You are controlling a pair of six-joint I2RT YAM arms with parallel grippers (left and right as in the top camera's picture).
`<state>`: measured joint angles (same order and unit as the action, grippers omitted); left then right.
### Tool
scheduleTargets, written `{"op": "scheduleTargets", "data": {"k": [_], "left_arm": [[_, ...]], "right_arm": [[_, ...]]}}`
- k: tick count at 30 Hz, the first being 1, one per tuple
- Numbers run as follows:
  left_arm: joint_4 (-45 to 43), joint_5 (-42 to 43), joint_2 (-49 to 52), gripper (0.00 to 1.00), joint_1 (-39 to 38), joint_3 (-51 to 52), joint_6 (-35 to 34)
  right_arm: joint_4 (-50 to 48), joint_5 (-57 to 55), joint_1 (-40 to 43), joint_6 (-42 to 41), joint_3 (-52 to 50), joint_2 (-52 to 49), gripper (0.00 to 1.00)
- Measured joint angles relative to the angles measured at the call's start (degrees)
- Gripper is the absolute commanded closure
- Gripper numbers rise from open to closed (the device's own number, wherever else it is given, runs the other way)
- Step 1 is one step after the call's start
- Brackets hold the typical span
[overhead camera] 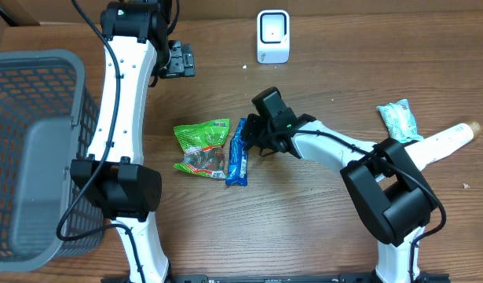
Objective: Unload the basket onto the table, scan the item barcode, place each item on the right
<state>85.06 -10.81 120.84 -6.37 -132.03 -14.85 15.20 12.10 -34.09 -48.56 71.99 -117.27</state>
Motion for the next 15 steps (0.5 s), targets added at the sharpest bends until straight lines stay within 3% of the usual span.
{"op": "scheduleTargets", "data": {"k": [15], "left_arm": [[0.0,0.0,0.0,0.0,-0.02,-0.02,0.0]], "right_arm": [[19.21,-2.73,10.78,1.62,-0.28,9.84,0.96]]}}
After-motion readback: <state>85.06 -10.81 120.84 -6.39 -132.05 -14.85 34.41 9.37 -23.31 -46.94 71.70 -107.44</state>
